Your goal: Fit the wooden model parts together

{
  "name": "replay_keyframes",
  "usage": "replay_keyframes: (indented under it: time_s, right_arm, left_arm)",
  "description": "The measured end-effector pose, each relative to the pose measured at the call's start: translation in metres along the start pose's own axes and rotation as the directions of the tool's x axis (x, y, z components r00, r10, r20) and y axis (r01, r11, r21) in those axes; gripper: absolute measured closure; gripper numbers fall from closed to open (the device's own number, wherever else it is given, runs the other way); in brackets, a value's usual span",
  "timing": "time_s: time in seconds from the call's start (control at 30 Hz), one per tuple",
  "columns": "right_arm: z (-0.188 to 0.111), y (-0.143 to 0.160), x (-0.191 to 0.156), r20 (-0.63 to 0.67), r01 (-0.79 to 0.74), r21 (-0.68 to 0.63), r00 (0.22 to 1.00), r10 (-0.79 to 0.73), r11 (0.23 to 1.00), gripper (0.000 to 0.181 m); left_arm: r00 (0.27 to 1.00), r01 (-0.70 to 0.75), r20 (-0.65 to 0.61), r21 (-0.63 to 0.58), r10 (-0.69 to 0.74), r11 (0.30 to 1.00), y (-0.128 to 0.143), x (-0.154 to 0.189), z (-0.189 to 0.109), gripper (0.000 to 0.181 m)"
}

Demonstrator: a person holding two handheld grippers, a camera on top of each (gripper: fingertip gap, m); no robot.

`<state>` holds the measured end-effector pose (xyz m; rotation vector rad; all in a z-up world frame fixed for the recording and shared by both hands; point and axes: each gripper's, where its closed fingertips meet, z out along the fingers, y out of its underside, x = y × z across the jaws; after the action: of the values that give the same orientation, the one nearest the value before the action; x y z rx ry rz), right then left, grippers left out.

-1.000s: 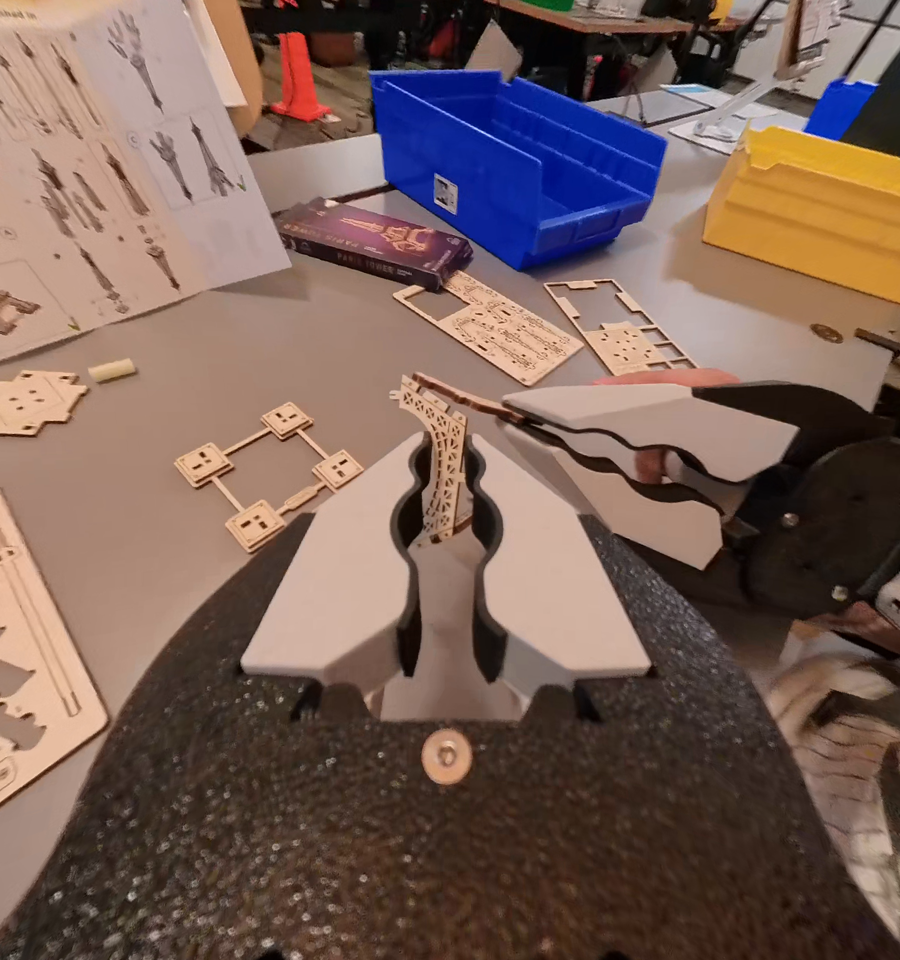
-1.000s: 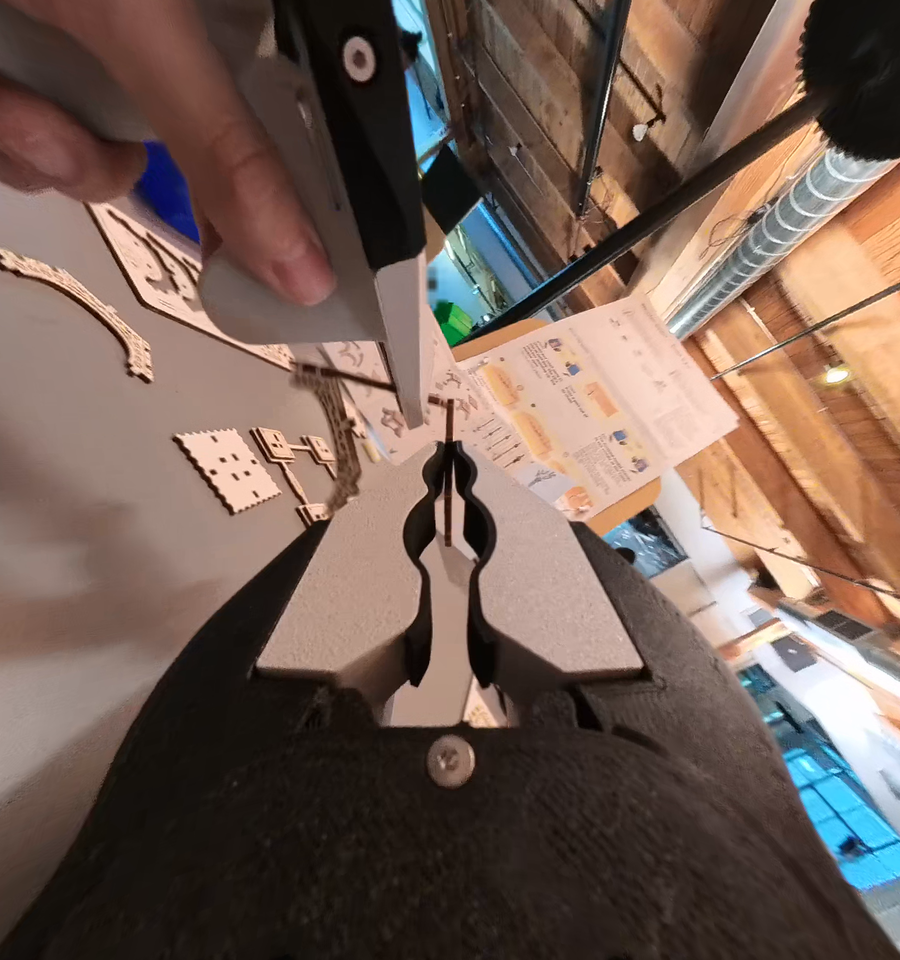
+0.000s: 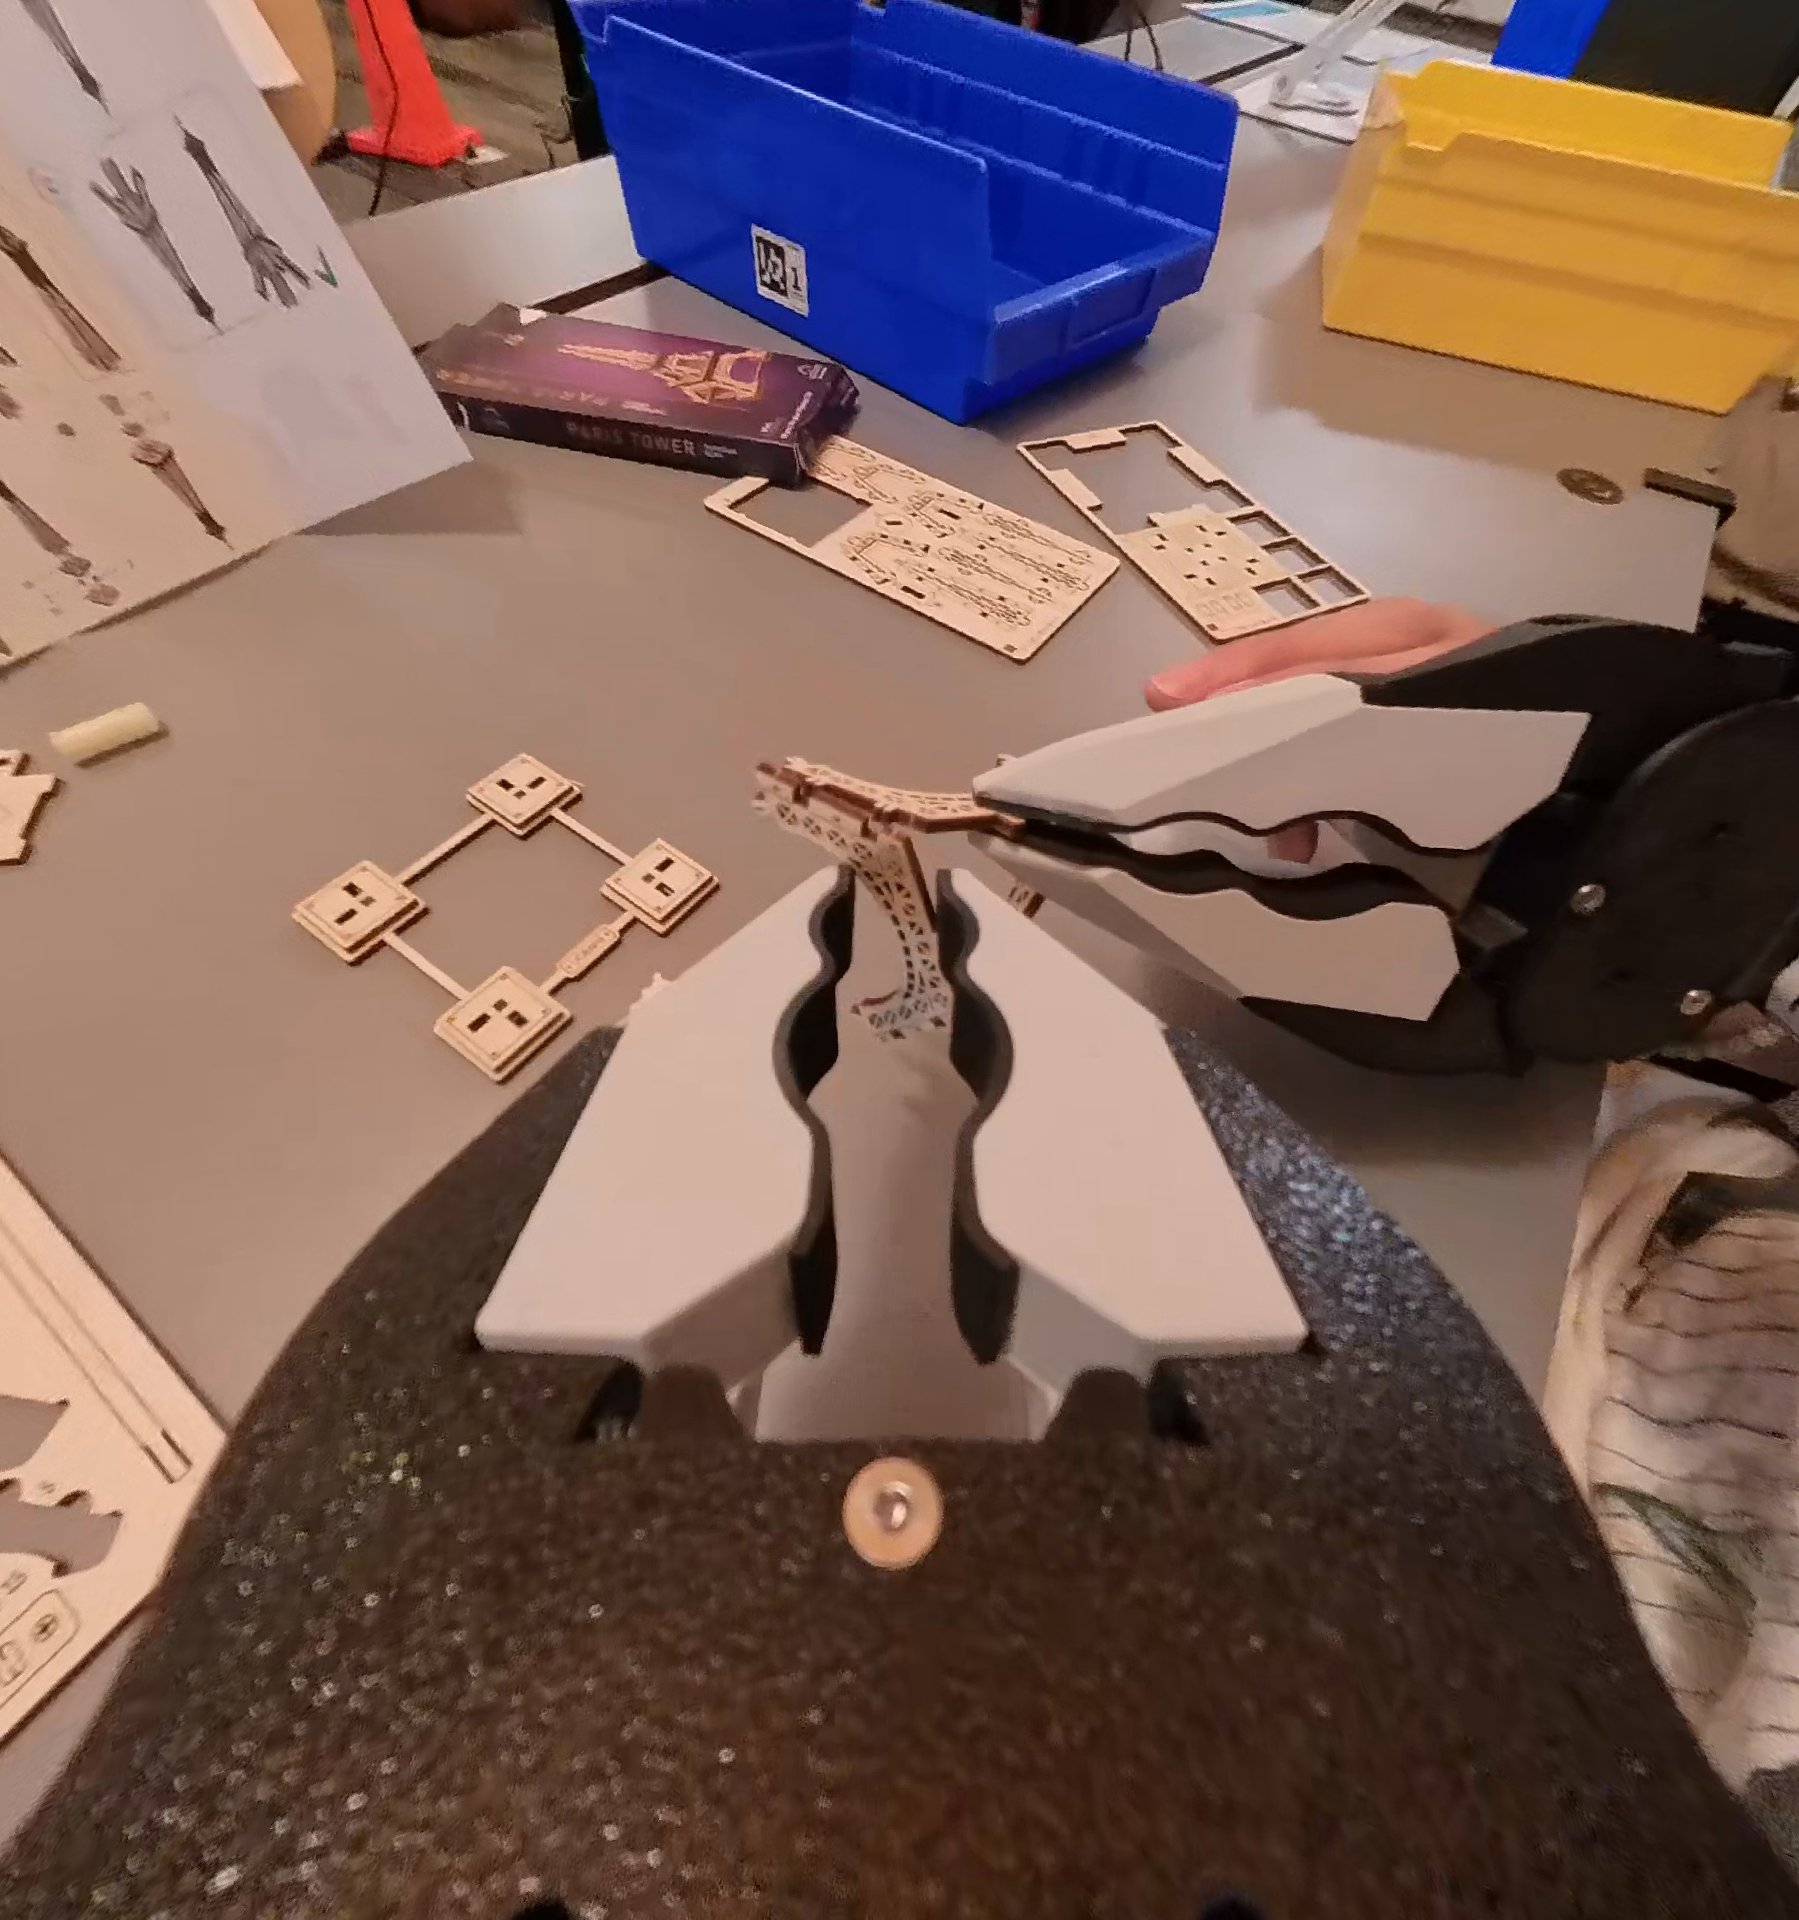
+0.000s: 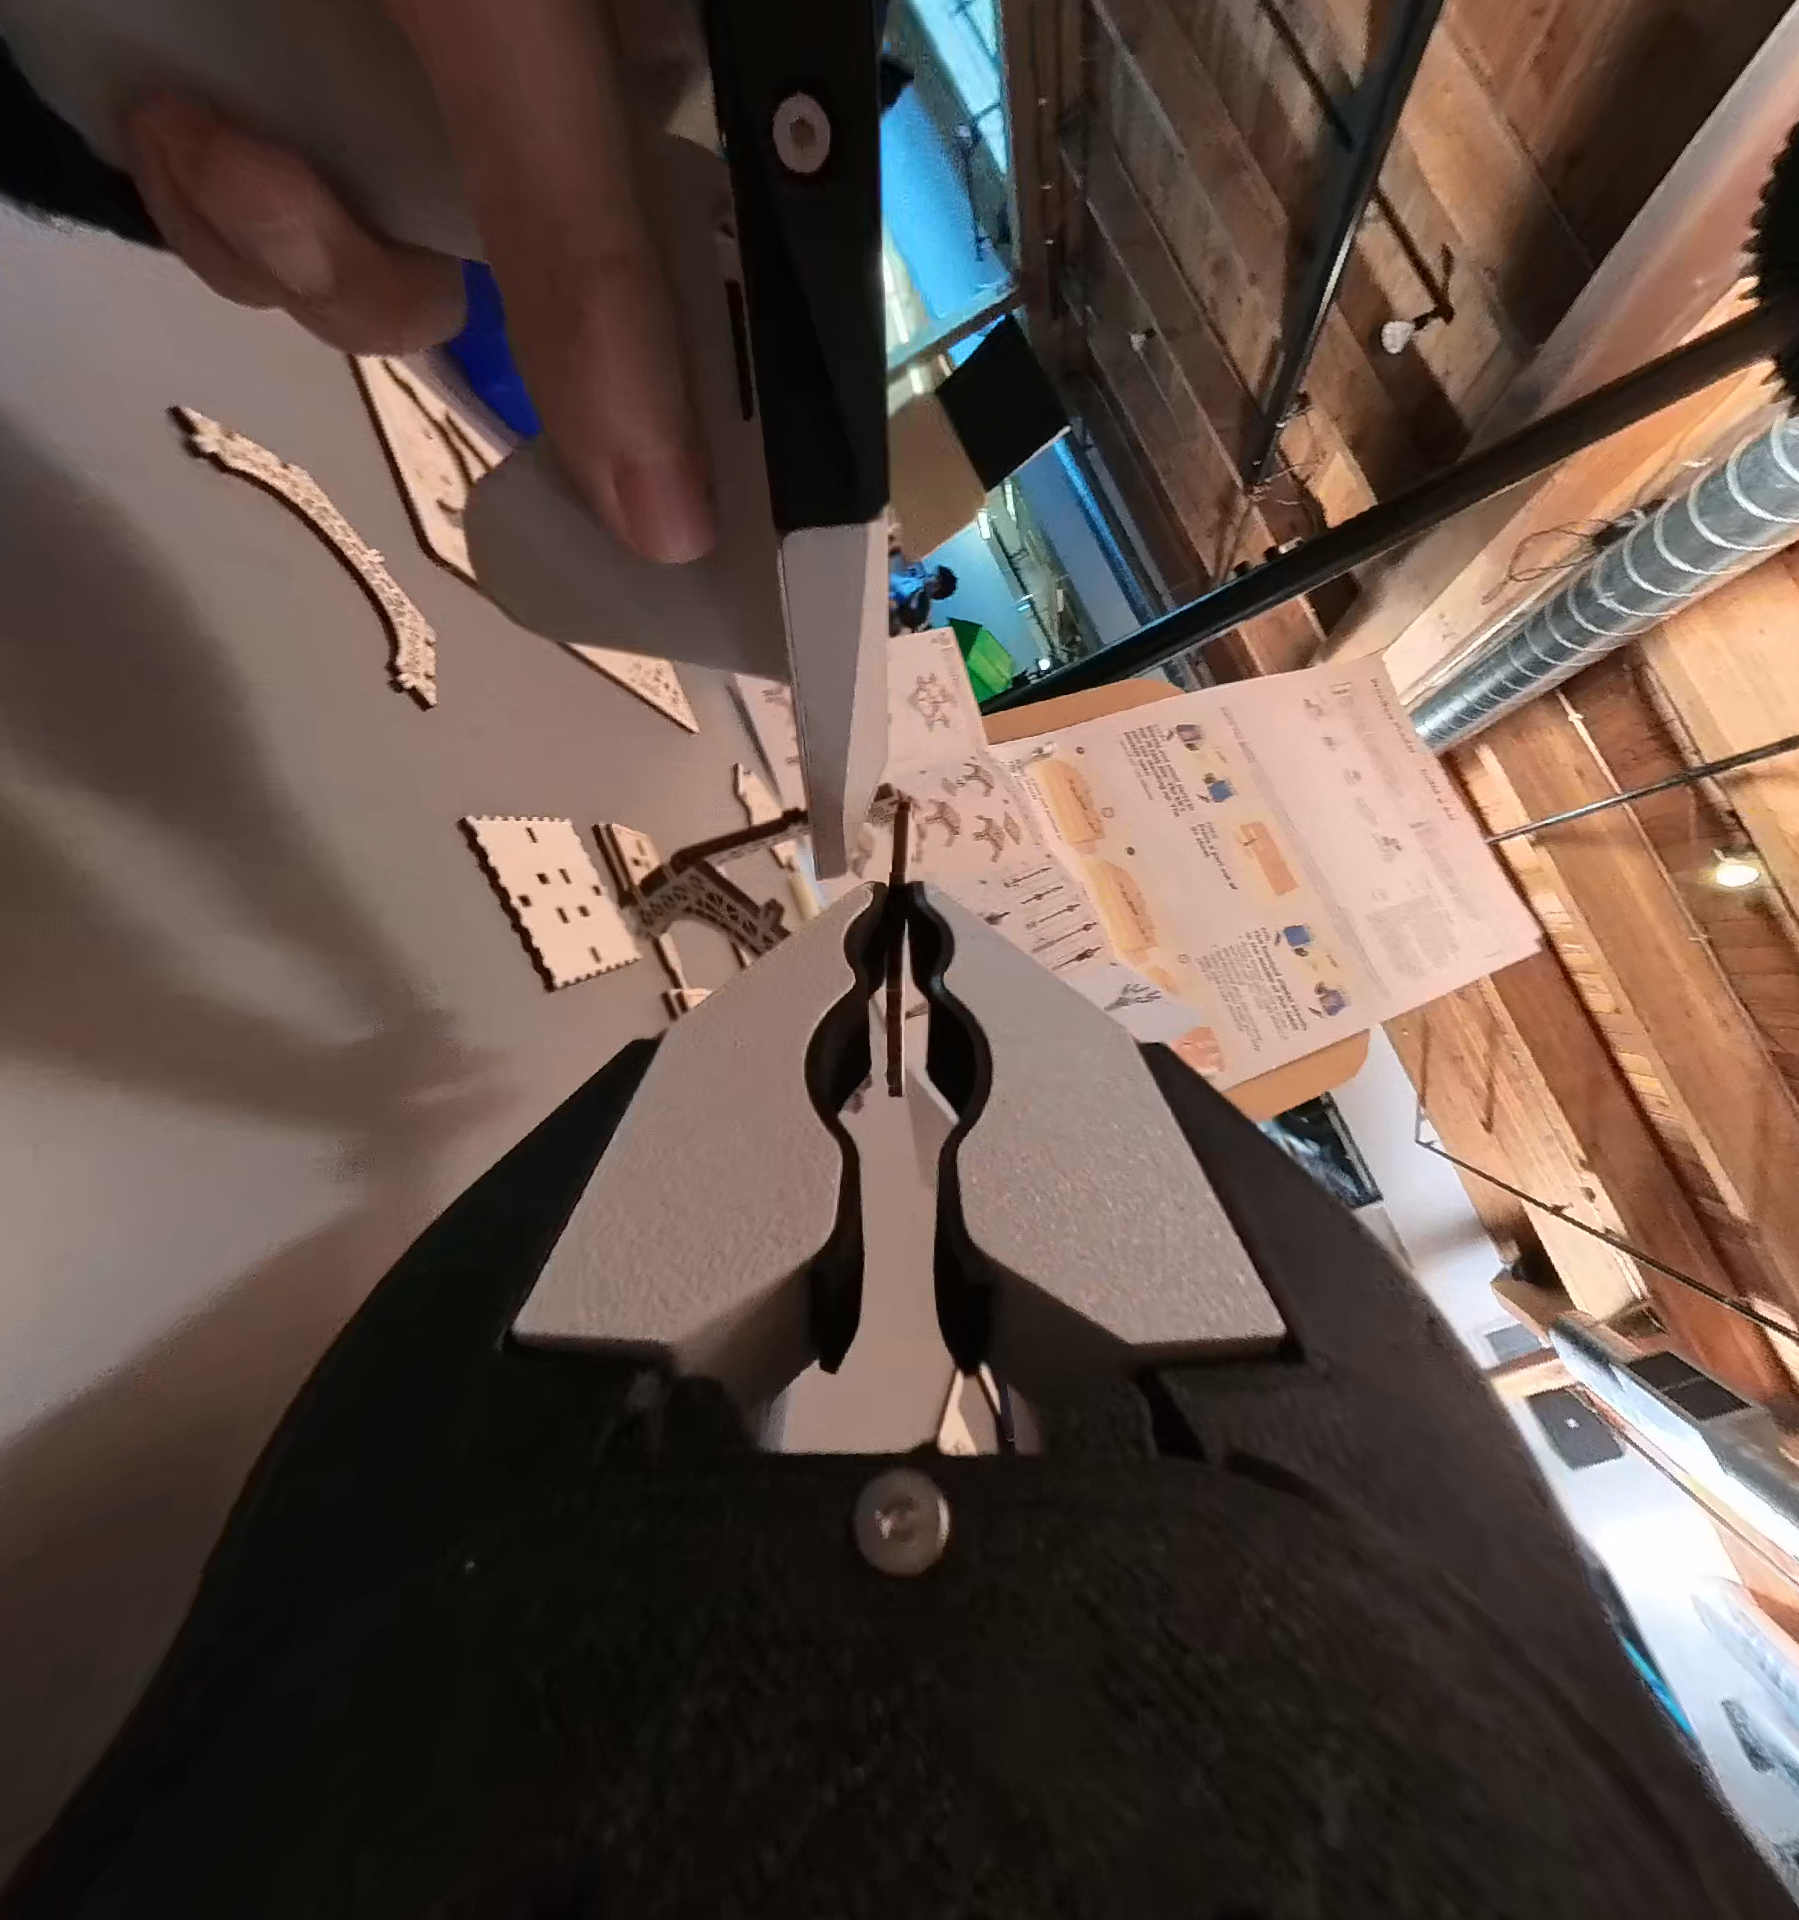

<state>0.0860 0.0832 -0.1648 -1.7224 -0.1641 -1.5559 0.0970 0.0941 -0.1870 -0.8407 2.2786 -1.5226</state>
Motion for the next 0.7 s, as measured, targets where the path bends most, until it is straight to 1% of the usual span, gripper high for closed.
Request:
replay_keyframes:
  time_s: [0.07, 0.17, 0.23, 0.3, 0.37, 0.43, 0.5, 0.53, 0.6, 0.7]
  right_arm:
    - [0.002, 0.003, -0.007, 0.039, -0.006, -0.011, 0.999, 0.007, 1.000, 0.181]
    - [0.004, 0.009, -0.021, 0.116, 0.001, -0.042, 0.993, 0.004, 0.999, 0.181]
    - [0.004, 0.009, -0.029, 0.158, 0.003, -0.043, 0.987, 0.004, 0.999, 0.181]
    - [0.004, 0.010, -0.034, 0.190, -0.030, -0.047, 0.981, 0.039, 0.998, 0.181]
    - [0.004, 0.013, -0.038, 0.233, -0.091, -0.058, 0.967, 0.102, 0.994, 0.181]
    - [0.005, 0.016, -0.042, 0.283, -0.153, -0.076, 0.944, 0.169, 0.985, 0.181]
    - [0.006, 0.022, -0.047, 0.331, -0.206, -0.107, 0.915, 0.230, 0.973, 0.181]
    - [0.006, 0.023, -0.051, 0.367, -0.230, -0.121, 0.893, 0.259, 0.966, 0.181]
    - [0.008, 0.026, -0.056, 0.424, -0.283, -0.156, 0.846, 0.323, 0.946, 0.181]
    - [0.015, 0.026, -0.055, 0.478, -0.346, -0.176, 0.788, 0.387, 0.921, 0.181]
  left_arm:
    - [1.000, 0.026, -0.009, -0.021, -0.026, 0.999, 0.008, -0.003, 0.002, 0.169]
    - [0.993, 0.113, 0.004, -0.111, -0.114, 0.987, 0.025, -0.006, 0.005, 0.169]
    - [0.972, 0.230, 0.002, -0.167, -0.233, 0.959, 0.032, -0.004, 0.003, 0.170]
    - [0.926, 0.369, -0.014, -0.186, -0.378, 0.911, 0.034, -0.003, 0.002, 0.170]
    - [0.885, 0.450, -0.036, -0.194, -0.464, 0.872, 0.037, -0.002, 0.003, 0.169]
    - [0.864, 0.481, -0.060, -0.192, -0.499, 0.855, 0.039, 0.000, 0.005, 0.167]
    - [0.854, 0.497, -0.061, -0.198, -0.516, 0.845, 0.043, -0.001, 0.006, 0.158]
    - [0.851, 0.503, -0.056, -0.203, -0.523, 0.840, 0.045, -0.003, 0.007, 0.157]
    - [0.851, 0.501, -0.057, -0.209, -0.522, 0.840, 0.047, -0.006, 0.006, 0.155]
    - [0.857, 0.493, -0.054, -0.201, -0.512, 0.846, 0.045, -0.014, 0.001, 0.153]
